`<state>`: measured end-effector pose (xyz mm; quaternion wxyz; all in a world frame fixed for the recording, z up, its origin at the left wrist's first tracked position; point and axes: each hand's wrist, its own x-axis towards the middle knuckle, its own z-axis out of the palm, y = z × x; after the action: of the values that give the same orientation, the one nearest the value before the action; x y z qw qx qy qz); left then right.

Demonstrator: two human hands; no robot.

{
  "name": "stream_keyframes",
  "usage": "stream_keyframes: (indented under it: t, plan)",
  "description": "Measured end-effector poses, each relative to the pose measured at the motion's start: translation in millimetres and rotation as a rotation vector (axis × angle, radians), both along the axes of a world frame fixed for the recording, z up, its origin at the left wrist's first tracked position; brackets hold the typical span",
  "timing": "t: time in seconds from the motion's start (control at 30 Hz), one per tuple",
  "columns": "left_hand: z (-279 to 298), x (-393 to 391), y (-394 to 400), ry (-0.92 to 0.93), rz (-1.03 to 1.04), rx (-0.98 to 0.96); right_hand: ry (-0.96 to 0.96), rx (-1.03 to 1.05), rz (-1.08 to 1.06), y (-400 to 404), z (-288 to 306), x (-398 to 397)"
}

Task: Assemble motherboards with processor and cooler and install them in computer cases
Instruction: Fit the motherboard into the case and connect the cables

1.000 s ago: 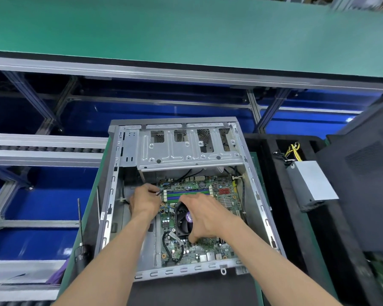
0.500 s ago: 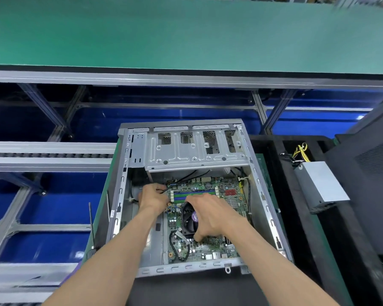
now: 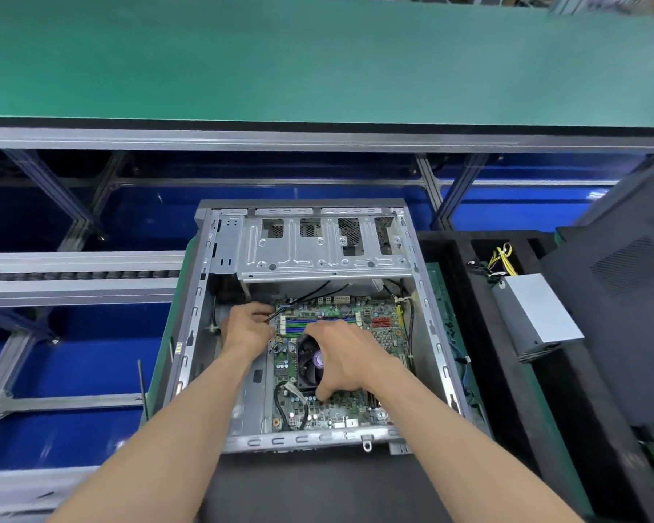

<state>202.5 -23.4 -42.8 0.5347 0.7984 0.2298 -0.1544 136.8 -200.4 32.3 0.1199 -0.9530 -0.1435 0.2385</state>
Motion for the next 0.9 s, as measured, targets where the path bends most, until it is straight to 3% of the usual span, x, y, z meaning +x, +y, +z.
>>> stream_keyframes:
  t: [0.33, 0.73, 0.9]
  plan:
    - [-2, 3, -3, 0.085, 0.113, -0.170, -0.002, -0.030, -0.016, 3, 2, -5]
    - [7, 5, -4, 0.092, 0.125, -0.167, -0.003, -0.031, -0.036, 5, 0, -7]
    - [10, 3, -5, 0.082, 0.060, -0.051, 0.017, -0.030, -0.045, 5, -3, -12]
